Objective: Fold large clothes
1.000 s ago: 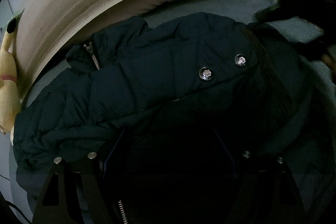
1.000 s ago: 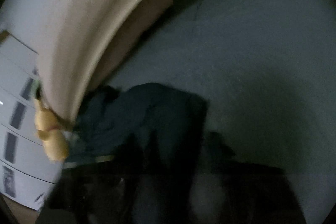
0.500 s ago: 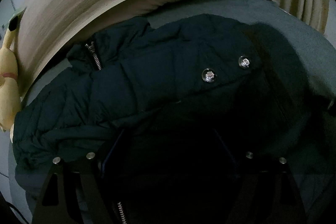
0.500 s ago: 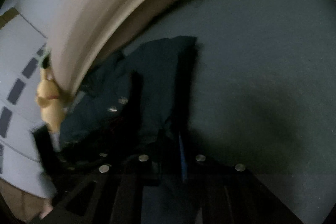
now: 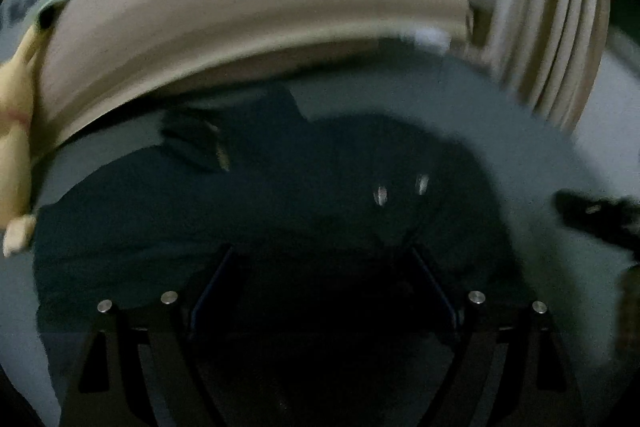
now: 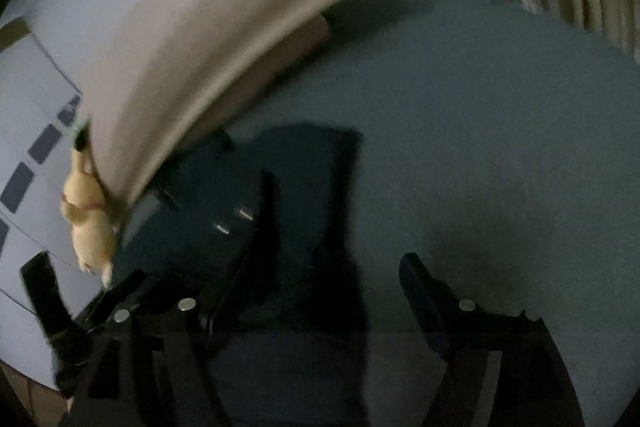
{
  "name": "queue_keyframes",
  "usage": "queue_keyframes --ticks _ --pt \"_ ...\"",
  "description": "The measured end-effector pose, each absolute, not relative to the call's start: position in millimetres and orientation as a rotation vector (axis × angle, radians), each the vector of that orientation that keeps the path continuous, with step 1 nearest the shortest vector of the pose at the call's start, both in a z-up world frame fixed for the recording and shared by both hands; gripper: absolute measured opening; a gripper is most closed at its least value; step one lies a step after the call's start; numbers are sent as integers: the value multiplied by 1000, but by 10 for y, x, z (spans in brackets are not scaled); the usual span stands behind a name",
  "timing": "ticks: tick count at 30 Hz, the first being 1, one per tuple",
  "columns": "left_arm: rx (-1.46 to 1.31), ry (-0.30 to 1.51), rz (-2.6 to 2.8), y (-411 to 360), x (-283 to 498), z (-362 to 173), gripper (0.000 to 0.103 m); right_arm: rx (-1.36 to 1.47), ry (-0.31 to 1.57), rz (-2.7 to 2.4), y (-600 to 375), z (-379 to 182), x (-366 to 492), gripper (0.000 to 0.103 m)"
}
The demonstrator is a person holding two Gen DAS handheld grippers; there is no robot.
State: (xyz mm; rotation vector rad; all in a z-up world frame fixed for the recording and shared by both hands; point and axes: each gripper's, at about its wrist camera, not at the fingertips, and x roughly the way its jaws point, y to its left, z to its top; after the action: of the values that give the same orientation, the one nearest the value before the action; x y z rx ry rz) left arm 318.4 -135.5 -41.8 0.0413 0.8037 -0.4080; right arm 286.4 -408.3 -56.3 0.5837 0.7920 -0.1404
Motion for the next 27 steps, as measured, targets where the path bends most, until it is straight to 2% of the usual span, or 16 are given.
queue_keyframes --ticks 3,5,7,10,16,20,23,24,26,27 --pt "-111 727 -348 -402 3103 -60 87 546 755 -7 -3642 -265 3049 78" --pt "-211 715 -256 261 3157 -3 87 460 773 84 -3171 -189 3264 78" --pt "-331 765 -162 961 3322 -104 87 353 794 166 -2616 -188 3489 78" --pt "-473 849 -120 1604 3558 -395 87 266 807 258 -1927 -277 3749 78" --pt "-554 902 -169 1878 4024 -743 87 132 844 293 -922 -746 4105 78" --pt "-576 975 -150 1867 4256 -962 86 87 937 254 -690 -1203 4219 75" --pt "-603 1020 -146 1812 4357 -1104 85 26 946 246 -651 -1318 4153 75" --pt "-576 1013 -150 1761 4376 -1100 78 11 960 241 -629 -1344 4150 75" --pt "-507 1059 -193 1628 4478 -1122 26 -7 984 236 -576 -1403 4193 75" --pt "-468 1081 -179 1568 4541 -1127 25 -16 988 235 -605 -1391 4154 75"
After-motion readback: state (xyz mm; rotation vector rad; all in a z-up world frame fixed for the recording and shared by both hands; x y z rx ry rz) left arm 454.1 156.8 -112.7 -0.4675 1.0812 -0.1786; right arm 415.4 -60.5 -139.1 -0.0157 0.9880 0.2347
